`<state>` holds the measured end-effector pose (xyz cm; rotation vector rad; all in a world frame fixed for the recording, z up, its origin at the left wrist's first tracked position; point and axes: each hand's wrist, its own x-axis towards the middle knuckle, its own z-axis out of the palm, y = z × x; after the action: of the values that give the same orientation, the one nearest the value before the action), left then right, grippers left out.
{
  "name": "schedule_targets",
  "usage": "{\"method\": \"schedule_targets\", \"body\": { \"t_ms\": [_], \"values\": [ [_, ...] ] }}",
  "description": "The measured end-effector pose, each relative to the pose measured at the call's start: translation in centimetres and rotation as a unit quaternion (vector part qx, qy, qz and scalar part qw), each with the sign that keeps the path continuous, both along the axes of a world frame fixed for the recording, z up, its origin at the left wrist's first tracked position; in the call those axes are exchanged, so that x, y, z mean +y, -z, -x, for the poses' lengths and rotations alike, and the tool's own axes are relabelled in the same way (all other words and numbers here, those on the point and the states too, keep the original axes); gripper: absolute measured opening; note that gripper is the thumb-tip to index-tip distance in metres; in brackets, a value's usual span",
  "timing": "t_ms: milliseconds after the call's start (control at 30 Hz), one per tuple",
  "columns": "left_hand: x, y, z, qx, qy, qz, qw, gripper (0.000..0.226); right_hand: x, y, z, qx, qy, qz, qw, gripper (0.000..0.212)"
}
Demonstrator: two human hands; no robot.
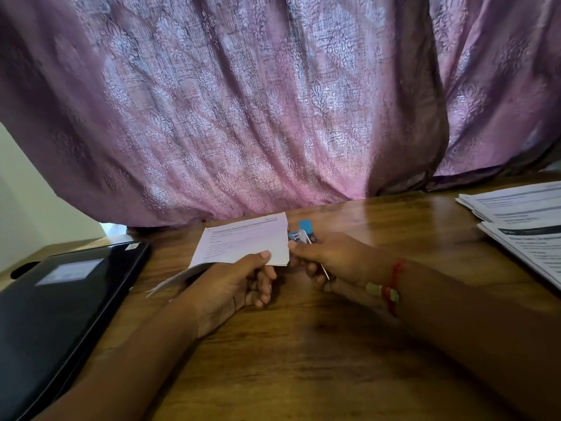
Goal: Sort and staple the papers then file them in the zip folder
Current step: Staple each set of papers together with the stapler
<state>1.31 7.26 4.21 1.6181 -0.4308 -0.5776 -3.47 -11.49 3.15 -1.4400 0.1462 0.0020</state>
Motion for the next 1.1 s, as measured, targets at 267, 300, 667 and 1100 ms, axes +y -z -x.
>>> {"method": "schedule_targets", "body": {
  "t_ms": [267, 300, 667, 1100],
  "values": [
    [0.0, 0.12, 0.03, -0.008, 0.023, 0.0, 1.0, 0.036, 0.84, 0.98, -0.34, 0.001, 0.04, -0.096, 0.995, 0.015],
    [-0.01, 0.14, 0.02, -0.009, 0.024, 0.0, 1.0, 0.037, 0.75, 1.04, -0.37, 0.004, 0.041, -0.098, 0.994, 0.017],
    [-0.05, 0.13, -0.02, -0.008, 0.035, -0.003, 0.999, 0.04, 1.1, 0.81, -0.05, 0.014, 0.043, -0.098, 0.994, 0.017],
    [-0.31, 0.3, 0.12, -0.029, 0.006, -0.009, 1.0, 0.041, 1.0, 0.48, 0.3, 0.004, 0.005, -0.081, 0.997, 0.02]
  ]
}}
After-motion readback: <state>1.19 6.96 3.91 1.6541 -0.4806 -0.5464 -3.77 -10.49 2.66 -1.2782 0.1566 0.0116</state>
